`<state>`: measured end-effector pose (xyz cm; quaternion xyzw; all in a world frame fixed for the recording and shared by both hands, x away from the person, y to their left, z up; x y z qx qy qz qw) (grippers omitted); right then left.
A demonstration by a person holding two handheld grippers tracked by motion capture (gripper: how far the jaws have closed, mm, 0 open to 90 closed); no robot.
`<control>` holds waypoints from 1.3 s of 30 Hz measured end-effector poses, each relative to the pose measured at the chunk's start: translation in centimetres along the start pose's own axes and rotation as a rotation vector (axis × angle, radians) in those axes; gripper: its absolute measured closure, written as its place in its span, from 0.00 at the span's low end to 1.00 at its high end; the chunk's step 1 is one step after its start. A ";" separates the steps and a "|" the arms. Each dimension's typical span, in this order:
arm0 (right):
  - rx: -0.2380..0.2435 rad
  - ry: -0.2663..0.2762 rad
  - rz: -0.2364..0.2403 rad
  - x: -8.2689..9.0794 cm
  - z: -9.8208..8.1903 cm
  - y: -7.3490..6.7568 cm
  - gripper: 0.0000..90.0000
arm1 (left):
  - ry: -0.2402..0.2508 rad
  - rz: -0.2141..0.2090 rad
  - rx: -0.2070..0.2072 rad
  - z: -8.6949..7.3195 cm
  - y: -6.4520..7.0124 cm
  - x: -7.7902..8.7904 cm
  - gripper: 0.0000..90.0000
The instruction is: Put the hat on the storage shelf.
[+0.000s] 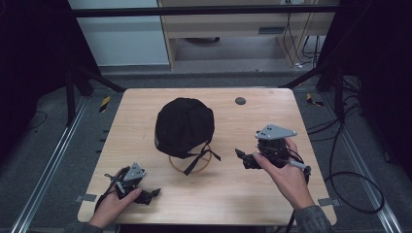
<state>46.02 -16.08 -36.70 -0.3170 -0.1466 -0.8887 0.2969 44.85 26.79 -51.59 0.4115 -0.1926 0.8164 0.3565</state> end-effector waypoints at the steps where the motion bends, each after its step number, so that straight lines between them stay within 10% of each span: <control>1: -0.009 -0.014 -0.006 -0.5 -0.9 0.2 0.11 | 0.000 0.000 0.000 0.0 0.0 0.0 0.00; 19: -0.094 -0.083 0.030 -4.9 -8.0 0.3 0.12 | 0.000 0.000 0.000 0.0 0.0 0.0 0.00; 39: -0.174 -0.123 0.026 -9.3 -9.9 0.0 0.11 | 0.000 0.000 0.000 0.0 0.0 0.0 0.00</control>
Point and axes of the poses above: each handheld gripper's, and its own axes: x roughly backward along the jaws, z roughly out of its top, y roughly to its right, the point moved 1 cm from there along -x, roughly forward along the jaws, and after that the axes turned 9 degrees about -y, right-handed, at the moved point
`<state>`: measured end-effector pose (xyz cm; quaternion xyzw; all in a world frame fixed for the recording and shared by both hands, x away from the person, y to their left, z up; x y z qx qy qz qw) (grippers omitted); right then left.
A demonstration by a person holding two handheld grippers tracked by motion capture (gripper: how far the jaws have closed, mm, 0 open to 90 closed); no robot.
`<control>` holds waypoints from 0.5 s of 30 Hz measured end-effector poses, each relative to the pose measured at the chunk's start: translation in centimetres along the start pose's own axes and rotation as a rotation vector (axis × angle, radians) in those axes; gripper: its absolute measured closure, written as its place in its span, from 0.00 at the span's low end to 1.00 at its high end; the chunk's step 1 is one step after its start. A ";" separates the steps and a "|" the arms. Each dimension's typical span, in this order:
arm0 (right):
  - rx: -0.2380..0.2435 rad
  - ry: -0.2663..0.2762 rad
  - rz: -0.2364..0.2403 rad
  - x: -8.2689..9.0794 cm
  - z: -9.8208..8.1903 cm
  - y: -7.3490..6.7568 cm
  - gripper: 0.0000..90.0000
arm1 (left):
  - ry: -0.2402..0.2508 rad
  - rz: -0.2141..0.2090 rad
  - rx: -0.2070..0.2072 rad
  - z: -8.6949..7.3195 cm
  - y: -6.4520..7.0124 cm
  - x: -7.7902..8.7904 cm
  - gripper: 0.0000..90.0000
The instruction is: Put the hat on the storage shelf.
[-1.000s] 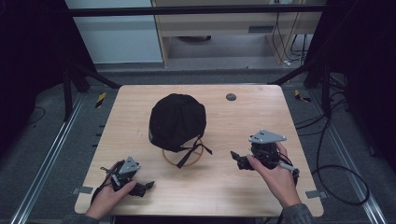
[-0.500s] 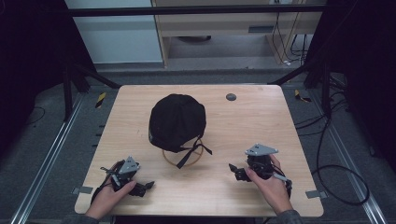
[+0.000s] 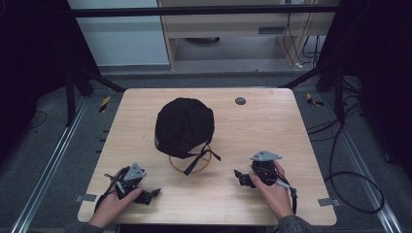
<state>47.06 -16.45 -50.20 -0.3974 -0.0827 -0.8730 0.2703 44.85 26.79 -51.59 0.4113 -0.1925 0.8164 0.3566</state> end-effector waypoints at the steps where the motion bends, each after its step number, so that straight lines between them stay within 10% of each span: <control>1: -0.001 -0.001 0.000 -0.1 0.0 0.0 0.11 | 0.000 0.000 0.000 0.0 0.0 0.0 0.00; 15: -0.011 -0.053 -0.011 -1.5 -0.5 -0.4 0.10 | 0.000 0.000 0.000 0.0 0.0 0.0 0.00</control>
Point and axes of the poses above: each handheld gripper's, and its own axes: x roughly backward along the jaws, z roughly out of its top, y roughly to its right, the point moved 1 cm from there along -x, roughly forward along the jaws, and after that the axes turned 9 degrees about -y, right-handed, at the moved point
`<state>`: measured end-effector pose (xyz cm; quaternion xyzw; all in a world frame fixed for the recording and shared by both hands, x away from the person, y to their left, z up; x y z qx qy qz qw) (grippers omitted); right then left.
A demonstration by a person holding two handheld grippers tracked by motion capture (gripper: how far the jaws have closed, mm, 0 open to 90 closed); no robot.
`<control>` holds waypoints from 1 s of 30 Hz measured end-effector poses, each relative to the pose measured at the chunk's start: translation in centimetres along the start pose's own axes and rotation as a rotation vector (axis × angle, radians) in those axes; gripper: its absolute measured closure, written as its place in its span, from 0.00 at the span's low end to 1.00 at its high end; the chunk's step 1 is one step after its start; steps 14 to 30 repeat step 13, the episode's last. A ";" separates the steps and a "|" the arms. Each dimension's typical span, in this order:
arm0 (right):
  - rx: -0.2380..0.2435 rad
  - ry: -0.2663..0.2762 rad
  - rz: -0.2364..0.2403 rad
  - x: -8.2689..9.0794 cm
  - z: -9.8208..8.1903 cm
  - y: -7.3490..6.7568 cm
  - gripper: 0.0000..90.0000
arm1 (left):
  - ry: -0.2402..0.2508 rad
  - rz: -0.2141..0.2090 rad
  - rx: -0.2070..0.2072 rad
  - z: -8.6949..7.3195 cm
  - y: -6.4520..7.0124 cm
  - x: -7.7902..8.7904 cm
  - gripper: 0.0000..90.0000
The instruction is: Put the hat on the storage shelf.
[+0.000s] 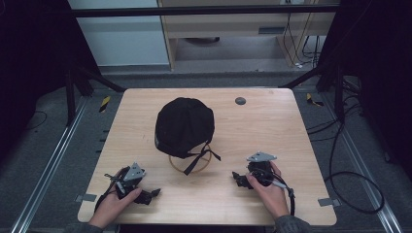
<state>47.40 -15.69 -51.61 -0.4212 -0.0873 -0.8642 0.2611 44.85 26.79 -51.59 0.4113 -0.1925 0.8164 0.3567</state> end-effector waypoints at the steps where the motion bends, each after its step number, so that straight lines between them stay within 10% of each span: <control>1: 0.020 0.002 -0.018 -0.1 0.0 0.0 0.10 | 0.000 0.000 0.000 0.0 0.0 0.0 0.00; 30: 0.046 -0.014 -0.057 -0.3 0.0 -0.4 0.08 | 0.001 -0.002 -0.002 0.1 0.0 -0.1 0.00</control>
Point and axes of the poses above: each handheld gripper's, and its own axes: x roughly backward along the jaws, z roughly out of its top, y roughly to its right, the point moved 1 cm from there along -x, roughly forward along the jaws, and after that the axes turned 9 degrees about -y, right-handed, at the moved point
